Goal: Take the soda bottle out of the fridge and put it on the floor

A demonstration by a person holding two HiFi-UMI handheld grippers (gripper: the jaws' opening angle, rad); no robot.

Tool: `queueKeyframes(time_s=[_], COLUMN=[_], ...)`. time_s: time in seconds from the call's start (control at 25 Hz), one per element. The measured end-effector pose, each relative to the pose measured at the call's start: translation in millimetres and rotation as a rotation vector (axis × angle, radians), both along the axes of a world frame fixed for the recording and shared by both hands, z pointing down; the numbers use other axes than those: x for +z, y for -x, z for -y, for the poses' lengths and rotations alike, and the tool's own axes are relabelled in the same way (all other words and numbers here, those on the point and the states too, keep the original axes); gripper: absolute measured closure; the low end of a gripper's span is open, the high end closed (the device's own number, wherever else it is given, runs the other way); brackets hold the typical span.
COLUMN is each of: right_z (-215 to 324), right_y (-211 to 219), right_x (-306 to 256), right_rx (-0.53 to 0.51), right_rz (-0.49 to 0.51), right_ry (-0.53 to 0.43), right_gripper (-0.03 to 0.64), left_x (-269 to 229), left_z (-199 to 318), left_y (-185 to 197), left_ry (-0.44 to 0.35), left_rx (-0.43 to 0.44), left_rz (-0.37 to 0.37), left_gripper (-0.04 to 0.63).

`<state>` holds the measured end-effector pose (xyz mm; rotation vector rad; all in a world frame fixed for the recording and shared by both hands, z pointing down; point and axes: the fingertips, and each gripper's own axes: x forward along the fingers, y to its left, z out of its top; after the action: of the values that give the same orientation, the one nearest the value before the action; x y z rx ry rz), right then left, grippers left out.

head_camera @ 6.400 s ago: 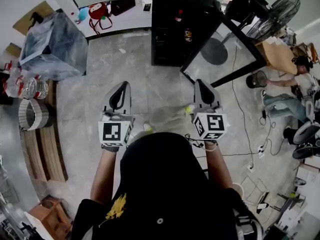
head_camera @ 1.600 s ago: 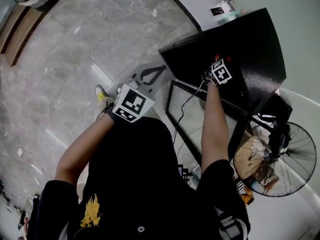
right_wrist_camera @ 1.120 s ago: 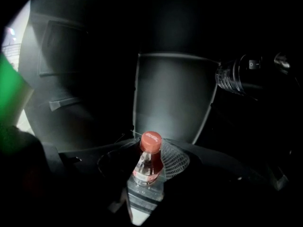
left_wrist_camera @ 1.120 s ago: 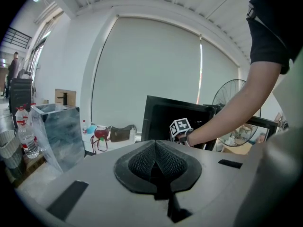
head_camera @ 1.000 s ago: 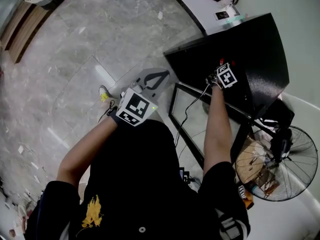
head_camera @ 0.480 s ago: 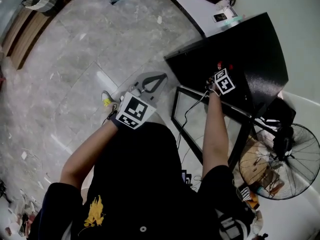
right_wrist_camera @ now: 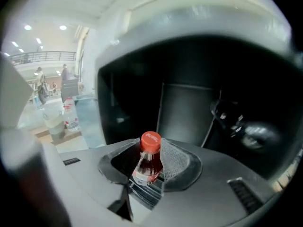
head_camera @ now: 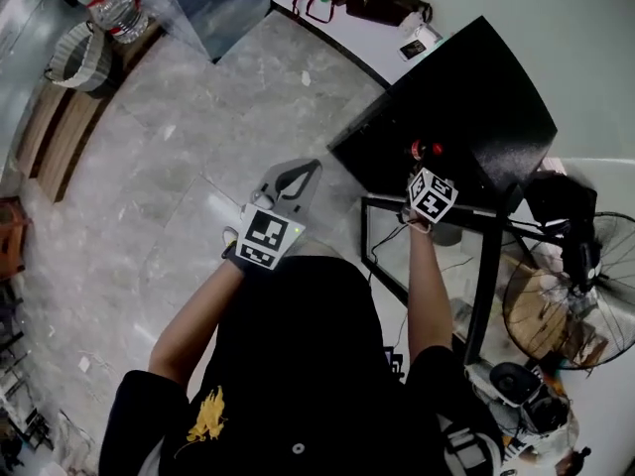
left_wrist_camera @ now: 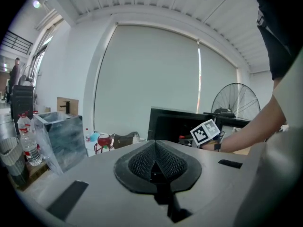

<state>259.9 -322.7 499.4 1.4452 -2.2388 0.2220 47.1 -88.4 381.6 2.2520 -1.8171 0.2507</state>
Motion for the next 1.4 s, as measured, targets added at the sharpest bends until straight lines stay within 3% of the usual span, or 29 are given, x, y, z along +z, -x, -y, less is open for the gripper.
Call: queueKeyframes(time_s=[0.24, 0.48, 0.84, 1.4], right_z=[-41, -78, -134, -152], right_y=[-4, -21, -30, -41], right_x=[-49, -96, -147, -145], right_rx=[-0.026, -0.078, -0.12, -0.146], right_rz=[0.071, 0.045, 0.064, 0.079], right_ry=[-0.023, -0.058, -0.098, -0.08], right_gripper=[0.492, 0.492, 0.491, 0.491], left_x=[-20, -33, -58, -62], left_z=[4, 13, 19, 22], left_y=[-9, -32, -32, -54], left_ry=[-0.038, -0.057, -0.11, -0.136], left_rx=[0.05, 0.09, 0.12, 0.131], left_rz=[0.032, 0.042, 0.068, 0.089], left_gripper=[0.577, 0.577, 0.577, 0.577])
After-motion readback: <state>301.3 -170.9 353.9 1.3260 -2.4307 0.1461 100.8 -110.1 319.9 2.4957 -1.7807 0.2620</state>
